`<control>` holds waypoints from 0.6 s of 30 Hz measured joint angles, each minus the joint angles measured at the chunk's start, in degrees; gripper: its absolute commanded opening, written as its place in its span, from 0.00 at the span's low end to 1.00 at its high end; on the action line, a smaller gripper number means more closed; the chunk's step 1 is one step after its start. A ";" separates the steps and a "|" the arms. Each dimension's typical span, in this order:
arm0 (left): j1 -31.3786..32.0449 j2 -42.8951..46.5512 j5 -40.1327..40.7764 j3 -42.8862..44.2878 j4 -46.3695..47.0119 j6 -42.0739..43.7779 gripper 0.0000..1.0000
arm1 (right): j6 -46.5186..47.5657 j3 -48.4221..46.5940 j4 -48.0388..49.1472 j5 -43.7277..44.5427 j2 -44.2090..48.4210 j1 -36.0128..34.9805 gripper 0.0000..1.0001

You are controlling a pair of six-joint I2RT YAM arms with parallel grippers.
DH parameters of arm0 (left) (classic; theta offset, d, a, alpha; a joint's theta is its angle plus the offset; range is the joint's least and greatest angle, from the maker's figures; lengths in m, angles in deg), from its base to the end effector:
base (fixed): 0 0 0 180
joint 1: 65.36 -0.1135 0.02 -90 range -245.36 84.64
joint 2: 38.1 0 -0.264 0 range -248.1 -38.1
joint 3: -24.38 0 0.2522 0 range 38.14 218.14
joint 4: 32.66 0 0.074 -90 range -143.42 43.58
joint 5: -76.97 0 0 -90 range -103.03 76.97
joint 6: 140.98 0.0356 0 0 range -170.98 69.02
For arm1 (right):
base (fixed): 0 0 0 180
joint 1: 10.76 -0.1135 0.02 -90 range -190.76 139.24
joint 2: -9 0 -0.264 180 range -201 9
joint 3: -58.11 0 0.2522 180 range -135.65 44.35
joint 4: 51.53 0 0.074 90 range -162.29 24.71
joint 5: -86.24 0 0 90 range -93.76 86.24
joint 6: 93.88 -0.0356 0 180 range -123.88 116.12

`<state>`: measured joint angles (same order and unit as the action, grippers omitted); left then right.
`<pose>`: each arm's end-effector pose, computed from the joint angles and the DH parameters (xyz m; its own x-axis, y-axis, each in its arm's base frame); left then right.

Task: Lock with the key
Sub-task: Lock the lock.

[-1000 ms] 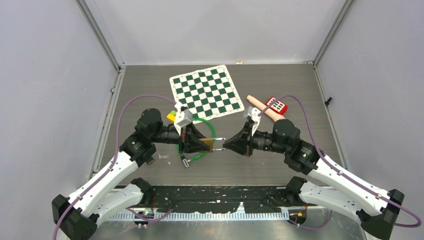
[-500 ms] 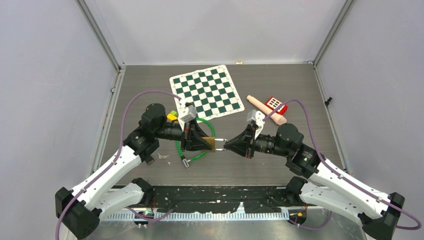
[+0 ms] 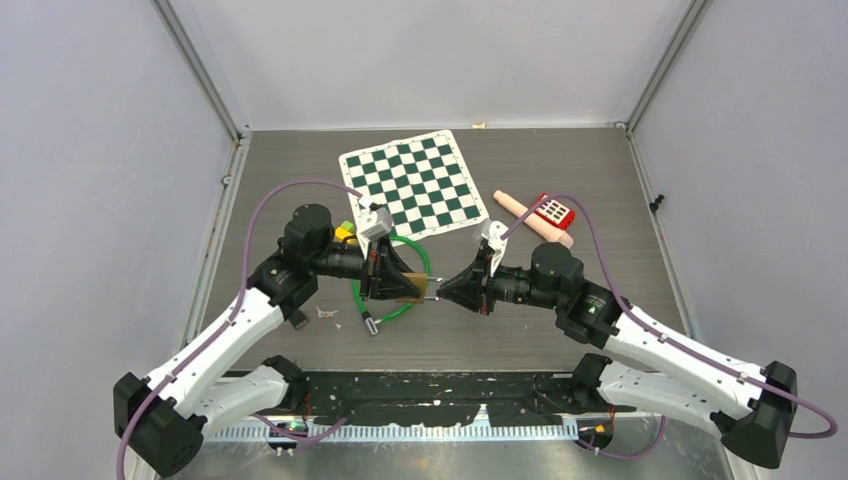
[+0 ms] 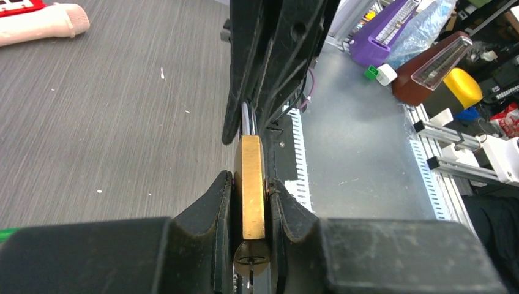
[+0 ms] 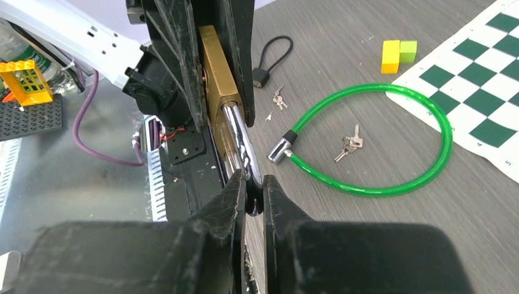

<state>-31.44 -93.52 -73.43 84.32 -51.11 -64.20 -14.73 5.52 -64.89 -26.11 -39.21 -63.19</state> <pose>0.1574 -0.1431 0.3287 -0.4177 0.1447 -0.8970 0.9044 -0.0287 -0.4257 0.1119 0.1677 0.3129 -0.2746 -0.0714 -0.9589 -0.9270 0.2847 0.2442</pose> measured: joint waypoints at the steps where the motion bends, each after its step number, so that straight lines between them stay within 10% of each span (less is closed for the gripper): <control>1: -0.02 -0.31 0.20 0.00 0.02 0.17 0.00 | 0.00 0.00 0.35 0.31 -0.72 -0.42 0.05; 15: 1.88 -1.90 1.29 -1.60 -0.39 3.10 0.00 | -2.05 4.20 2.34 8.96 -2.67 -8.11 0.05; 18: 2.93 -0.98 3.80 -1.40 -0.31 3.89 0.21 | -1.90 5.01 1.66 12.81 0.13 -9.09 0.05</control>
<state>-28.52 -94.50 -69.62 82.92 -51.41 -60.31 -16.63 10.53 -63.22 -13.30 -39.08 -72.28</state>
